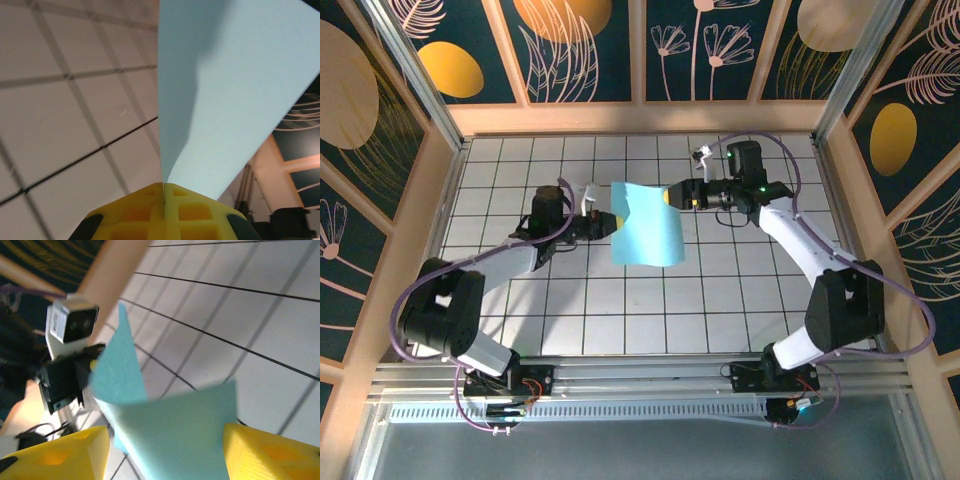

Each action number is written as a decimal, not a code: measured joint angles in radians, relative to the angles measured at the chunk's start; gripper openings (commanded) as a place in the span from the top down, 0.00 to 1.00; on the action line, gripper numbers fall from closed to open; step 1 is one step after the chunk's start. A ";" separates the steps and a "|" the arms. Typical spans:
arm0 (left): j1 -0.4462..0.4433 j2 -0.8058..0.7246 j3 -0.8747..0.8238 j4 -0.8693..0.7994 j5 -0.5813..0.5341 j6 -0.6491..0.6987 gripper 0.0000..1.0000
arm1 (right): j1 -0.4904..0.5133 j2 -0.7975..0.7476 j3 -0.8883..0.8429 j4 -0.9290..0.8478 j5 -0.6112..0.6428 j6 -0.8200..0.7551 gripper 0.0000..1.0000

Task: Fold a paper plane with a square sheet of paper (fold left side to right side)
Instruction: Place a square sheet of paper at the center of the table.

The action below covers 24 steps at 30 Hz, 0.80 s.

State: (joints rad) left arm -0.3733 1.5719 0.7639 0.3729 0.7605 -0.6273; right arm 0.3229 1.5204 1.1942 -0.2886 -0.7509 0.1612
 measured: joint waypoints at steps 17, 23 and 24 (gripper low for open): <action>0.000 0.208 0.081 -0.340 -0.199 0.067 1.00 | 0.087 0.228 -0.121 0.089 0.220 0.203 0.86; 0.000 0.208 0.097 -0.375 -0.213 0.086 1.00 | 0.105 0.325 -0.120 0.090 0.246 0.216 0.90; 0.000 0.208 0.100 -0.380 -0.213 0.090 1.00 | 0.107 0.334 -0.120 0.090 0.251 0.216 0.91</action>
State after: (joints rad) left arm -0.3733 1.7798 0.8642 -0.0074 0.5472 -0.5377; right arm 0.4301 1.8545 1.0740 -0.1989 -0.4999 0.3767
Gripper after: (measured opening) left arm 0.044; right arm 0.101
